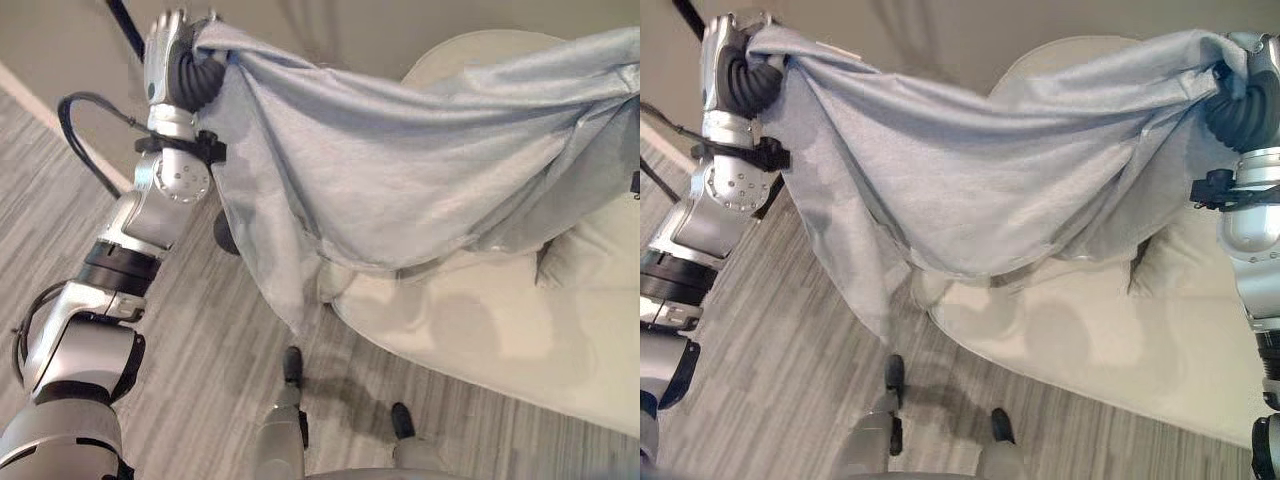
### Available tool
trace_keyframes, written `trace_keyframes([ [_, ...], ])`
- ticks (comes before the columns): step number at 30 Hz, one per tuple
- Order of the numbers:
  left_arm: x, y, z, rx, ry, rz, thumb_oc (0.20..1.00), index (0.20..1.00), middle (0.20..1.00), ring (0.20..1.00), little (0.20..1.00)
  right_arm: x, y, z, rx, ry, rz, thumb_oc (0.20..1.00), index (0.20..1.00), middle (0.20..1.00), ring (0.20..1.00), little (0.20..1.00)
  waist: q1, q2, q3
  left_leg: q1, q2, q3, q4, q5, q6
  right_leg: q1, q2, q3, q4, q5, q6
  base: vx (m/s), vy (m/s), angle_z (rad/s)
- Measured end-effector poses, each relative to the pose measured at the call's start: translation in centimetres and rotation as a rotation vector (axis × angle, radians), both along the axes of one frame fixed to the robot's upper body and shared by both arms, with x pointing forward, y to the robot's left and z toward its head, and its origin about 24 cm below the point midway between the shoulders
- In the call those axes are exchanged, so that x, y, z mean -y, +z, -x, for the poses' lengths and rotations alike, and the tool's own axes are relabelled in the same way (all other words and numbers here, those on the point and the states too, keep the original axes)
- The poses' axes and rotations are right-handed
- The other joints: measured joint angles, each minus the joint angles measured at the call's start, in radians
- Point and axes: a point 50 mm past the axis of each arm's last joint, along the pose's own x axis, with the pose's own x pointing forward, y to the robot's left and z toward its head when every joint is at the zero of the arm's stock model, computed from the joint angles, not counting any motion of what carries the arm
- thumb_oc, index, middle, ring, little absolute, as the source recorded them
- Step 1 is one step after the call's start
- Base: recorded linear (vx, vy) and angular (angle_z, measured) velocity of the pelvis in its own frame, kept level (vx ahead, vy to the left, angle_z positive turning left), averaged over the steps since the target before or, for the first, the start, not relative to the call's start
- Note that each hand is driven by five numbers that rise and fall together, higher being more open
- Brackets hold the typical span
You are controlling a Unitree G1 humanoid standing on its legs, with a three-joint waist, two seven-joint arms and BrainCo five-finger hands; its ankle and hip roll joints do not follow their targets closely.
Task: Hang the clothes on the sofa on the clothes rack.
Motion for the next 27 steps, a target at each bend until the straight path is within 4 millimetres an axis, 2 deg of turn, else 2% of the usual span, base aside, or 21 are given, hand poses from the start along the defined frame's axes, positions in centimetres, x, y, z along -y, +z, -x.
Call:
trace_keyframes([
  [1, 0.0, 0.9, 0.3, 0.029, 0.002, -0.005, 0.2, 0.2, 0.2, 0.2, 0.2, -0.1, 1.0, 0.3, 0.027, -0.004, 0.023, 0.2, 0.2, 0.2, 0.2, 0.2, -0.009, 0.002, -0.004, 0.005, -0.029, 0.013, -0.003, -0.032, 0.042, 0.028, 0.025, -0.058, 0.007, 0.024, 0.03, 0.09, 0.435, -0.59],
  [2, 0.0, 1.0, 0.5, 0.038, -0.001, -0.001, 0.2, 0.2, 0.2, 0.2, 0.2, 0.1, 1.5, 0.5, 0.038, -0.016, 0.041, 0.2, 0.2, 0.2, 0.2, 0.2, -0.007, -0.004, -0.009, 0.017, -0.043, 0.017, -0.022, -0.031, 0.044, 0.035, 0.043, -0.08, 0.019, -0.006, 0.033, 0.06, 0.305, -0.35],
  [4, -0.2, 0.9, 0.5, 0.037, 0.002, 0.003, 0.2, 0.2, 0.2, 0.2, 0.2, 0.2, 2.1, 0.8, 0.063, -0.018, 0.041, 0.2, 0.2, 0.2, 0.2, 0.2, -0.004, -0.007, -0.011, 0.022, -0.063, 0.015, -0.018, -0.034, 0.048, 0.068, 0.081, -0.089, -0.035, -0.021, 0.017, 0.06, 0.256, -0.13],
  [5, -0.3, 0.9, 0.6, 0.038, 0.004, 0.006, 0.2, 0.2, 0.2, 0.2, 0.2, 0.3, 2.1, 0.9, 0.065, -0.021, 0.039, 0.2, 0.2, 0.2, 0.2, 0.2, 0.0, -0.007, -0.011, 0.027, -0.069, 0.016, -0.019, -0.038, 0.054, 0.075, 0.108, -0.094, -0.044, -0.047, 0.033, 0.07, 0.277, -0.01],
  [6, -0.3, 1.0, 0.6, 0.04, 0.006, 0.01, 0.2, 0.2, 0.2, 0.2, 0.2, 0.4, 2.1, 0.8, 0.062, -0.024, 0.038, 0.2, 0.2, 0.2, 0.2, 0.2, 0.001, -0.007, -0.011, 0.027, -0.07, 0.017, -0.018, -0.039, 0.055, 0.074, 0.132, -0.095, -0.044, -0.069, 0.036, 0.05, 0.195, 0.0],
  [7, -0.4, 0.8, 0.6, 0.035, 0.005, 0.022, 0.2, 0.2, 0.2, 0.2, 0.2, 0.6, 1.9, 0.8, 0.056, -0.03, 0.034, 0.2, 0.2, 0.2, 0.2, 0.2, -0.002, -0.007, -0.011, 0.029, -0.074, 0.012, -0.018, -0.041, 0.057, 0.07, 0.166, -0.071, -0.044, -0.103, 0.036, 0.05, 0.182, 0.17],
  [8, -0.5, 0.2, 0.5, 0.024, -0.003, 0.051, 0.2, 0.2, 0.2, 0.2, 0.2, 1.0, 1.6, 1.0, 0.05, -0.041, 0.026, 0.2, 0.2, 0.2, 0.2, 0.2, -0.006, -0.007, -0.011, 0.035, -0.08, -0.004, -0.016, -0.043, 0.06, 0.068, 0.219, -0.005, -0.044, -0.157, 0.033, 0.02, 0.067, 0.3],
  [9, -0.7, -0.7, 0.2, -0.006, 0.006, 0.065, 0.2, 0.2, 0.2, 0.2, 0.2, 1.2, 1.2, 1.0, 0.036, -0.048, 0.023, 0.2, 0.2, 0.2, 0.2, 0.2, -0.004, -0.01, -0.011, 0.047, -0.088, -0.006, -0.016, -0.043, 0.06, 0.064, 0.241, 0.02, -0.044, -0.18, -0.014, 0.02, 0.068, 0.22],
  [10, -1.0, -1.4, 0.1, -0.038, 0.018, 0.064, 0.2, 0.2, 0.2, 0.2, 0.2, 1.2, 1.2, 1.0, 0.034, -0.047, 0.022, 0.2, 0.2, 0.2, 0.2, 0.2, 0.01, -0.011, -0.011, 0.056, -0.097, 0.006, -0.016, -0.043, 0.06, 0.06, 0.251, 0.024, -0.041, -0.179, -0.04, 0.02, 0.031, 0.03],
  [11, -1.1, -1.7, 0.0, -0.05, 0.021, 0.065, 0.2, 0.2, 0.2, 0.2, 0.2, 1.2, 1.1, 1.0, 0.033, -0.048, 0.021, 0.2, 0.2, 0.2, 0.2, 0.2, 0.017, -0.01, -0.011, 0.06, -0.1, 0.014, -0.015, -0.043, 0.06, 0.069, 0.25, 0.029, -0.033, -0.181, -0.057, 0.0, 0.0, 0.0],
  [12, -1.0, -1.9, 0.0, -0.057, 0.013, 0.08, 0.2, 0.2, 0.2, 0.2, 0.2, 1.2, 0.5, 0.8, 0.015, -0.044, 0.007, 0.2, 0.2, 0.2, 0.2, 0.2, 0.02, -0.011, -0.011, 0.076, -0.097, 0.009, -0.013, -0.043, 0.06, 0.092, 0.254, 0.024, -0.036, -0.183, -0.061, 0.03, 0.026, 0.14],
  [15, -0.9, -1.8, 0.0, -0.059, 0.009, 0.075, 0.2, 0.2, 0.2, 0.2, 0.2, 1.1, 0.4, 0.7, 0.013, -0.036, 0.001, 0.2, 0.2, 0.2, 0.2, 0.2, 0.024, -0.013, -0.01, 0.091, -0.091, 0.0, -0.014, -0.042, 0.057, 0.107, 0.269, 0.025, -0.033, -0.185, -0.063, 0.07, 0.044, 0.15],
  [16, -0.7, -1.9, 0.1, -0.059, -0.001, 0.072, 0.2, 0.2, 0.2, 0.2, 0.2, 1.1, 0.3, 0.6, 0.005, -0.035, 0.0, 0.2, 0.2, 0.2, 0.2, 0.2, 0.02, -0.013, -0.01, 0.108, -0.089, -0.019, -0.015, -0.042, 0.054, 0.118, 0.279, 0.024, -0.009, -0.204, -0.091, 0.09, 0.067, 0.22],
  [21, -0.4, -2.7, 0.5, -0.07, -0.022, 0.065, 0.2, 0.2, 0.2, 0.2, 0.2, 1.6, -0.3, 0.7, -0.021, -0.05, -0.006, 0.2, 0.2, 0.2, 0.2, 0.2, 0.013, -0.01, -0.008, 0.13, -0.089, -0.061, -0.011, -0.029, 0.035, 0.155, 0.289, -0.027, 0.01, -0.23, -0.137, 0.0, 0.098, 0.33],
  [23, -0.4, -2.7, 0.5, -0.071, -0.022, 0.065, 0.2, 0.2, 0.2, 0.2, 0.2, 1.7, -0.3, 0.8, -0.02, -0.055, -0.009, 0.2, 0.2, 0.2, 0.2, 0.2, 0.015, -0.003, -0.008, 0.123, -0.086, -0.07, -0.015, -0.025, 0.022, 0.153, 0.291, -0.036, 0.006, -0.228, -0.143, 0.04, 0.134, 0.19],
  [24, -0.4, -2.8, 0.4, -0.073, -0.022, 0.064, 0.2, 0.2, 0.2, 0.2, 0.2, 1.8, -0.3, 0.8, -0.02, -0.056, -0.008, 0.2, 0.2, 0.2, 0.2, 0.2, 0.015, 0.0, -0.009, 0.114, -0.083, -0.077, -0.012, -0.028, 0.01, 0.15, 0.29, -0.049, 0.005, -0.22, -0.156, 0.07, 0.175, 0.21],
  [25, -0.3, -2.8, 0.4, -0.074, -0.026, 0.061, 0.2, 0.2, 0.2, 0.2, 0.2, 2.0, -0.3, 1.0, -0.022, -0.065, -0.001, 0.2, 0.2, 0.2, 0.2, 0.2, 0.009, 0.0, -0.009, 0.089, -0.081, -0.079, 0.003, -0.057, -0.058, 0.139, 0.283, -0.064, 0.001, -0.202, -0.188, 0.11, 0.192, 0.37],
  [26, -0.4, -2.3, 0.3, -0.063, -0.02, 0.059, 0.2, 0.2, 0.2, 0.2, 0.2, 2.3, -0.4, 1.3, -0.019, -0.074, -0.006, 0.2, 0.2, 0.2, 0.2, 0.2, -0.007, -0.045, -0.005, -0.007, -0.048, 0.01, 0.13, -0.126, -0.07, 0.122, 0.227, -0.089, -0.025, -0.183, -0.251, 0.19, 0.315, 0.49],
  [27, -0.5, -2.1, 0.2, -0.06, -0.014, 0.063, 0.2, 0.2, 0.2, 0.2, 0.2, 2.4, -0.3, 1.3, -0.013, -0.08, -0.01, 0.2, 0.2, 0.2, 0.2, 0.2, -0.015, -0.052, -0.002, -0.047, -0.008, 0.022, 0.176, -0.135, -0.089, 0.11, 0.215, -0.103, -0.025, -0.183, -0.25, 0.16, 0.25, 0.5],
])
